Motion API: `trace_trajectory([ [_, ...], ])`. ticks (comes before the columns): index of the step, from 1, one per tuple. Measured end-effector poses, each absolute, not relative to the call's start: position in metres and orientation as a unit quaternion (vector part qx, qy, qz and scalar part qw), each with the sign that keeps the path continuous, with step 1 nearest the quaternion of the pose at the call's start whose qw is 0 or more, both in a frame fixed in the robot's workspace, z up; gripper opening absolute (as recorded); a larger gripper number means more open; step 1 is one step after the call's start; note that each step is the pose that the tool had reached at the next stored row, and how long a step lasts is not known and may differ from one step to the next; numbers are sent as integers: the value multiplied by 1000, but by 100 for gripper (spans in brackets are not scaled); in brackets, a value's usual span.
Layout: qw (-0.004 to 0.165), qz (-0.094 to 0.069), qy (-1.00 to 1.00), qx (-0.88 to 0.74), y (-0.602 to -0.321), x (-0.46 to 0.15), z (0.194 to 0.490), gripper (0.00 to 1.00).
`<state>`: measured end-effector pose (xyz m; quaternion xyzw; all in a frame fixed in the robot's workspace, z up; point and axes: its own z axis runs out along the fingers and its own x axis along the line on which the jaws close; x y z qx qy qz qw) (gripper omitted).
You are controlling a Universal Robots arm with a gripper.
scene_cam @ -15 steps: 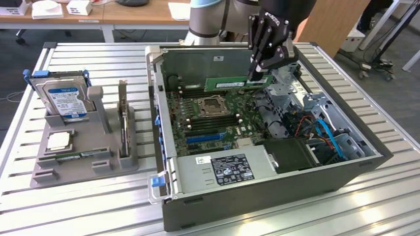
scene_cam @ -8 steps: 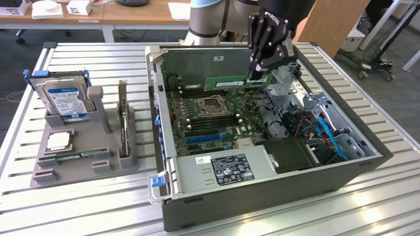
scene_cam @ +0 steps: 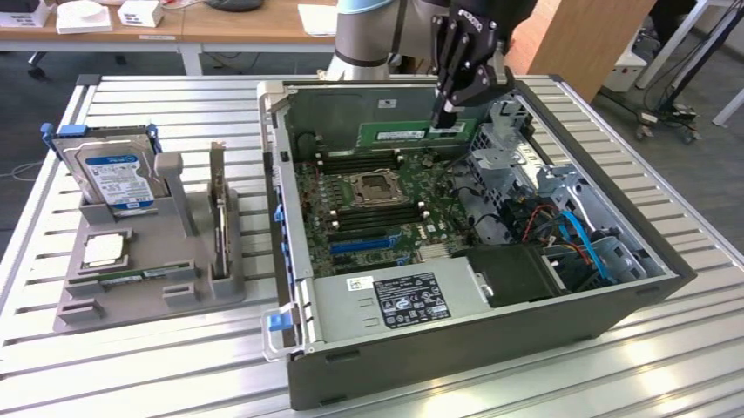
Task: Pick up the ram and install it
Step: 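Pick up the ram and move it above insertion slot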
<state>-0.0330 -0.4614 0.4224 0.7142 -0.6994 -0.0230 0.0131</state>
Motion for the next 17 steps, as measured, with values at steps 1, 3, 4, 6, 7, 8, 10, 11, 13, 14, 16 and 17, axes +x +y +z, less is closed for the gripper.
trace_trajectory([
  [1,13,-23,-699,714,-459,-33,422,11],
  [3,13,-23,-699,714,-454,-33,422,11],
  [4,13,-23,-699,714,-451,-33,422,11],
  [6,13,-23,-699,714,-446,-33,422,11],
  [7,13,-23,-699,714,-443,-33,422,11],
  [8,13,-23,-699,714,-441,-33,422,11],
  [10,13,-23,-699,714,-436,-33,421,11],
  [11,13,-23,-699,714,-434,-33,421,11],
  [13,13,-23,-699,714,-429,-33,421,11],
  [14,13,-23,-699,714,-426,-33,421,11],
  [16,13,-23,-699,714,-422,-33,421,11],
  [17,13,-23,-699,714,-420,-33,421,11],
])
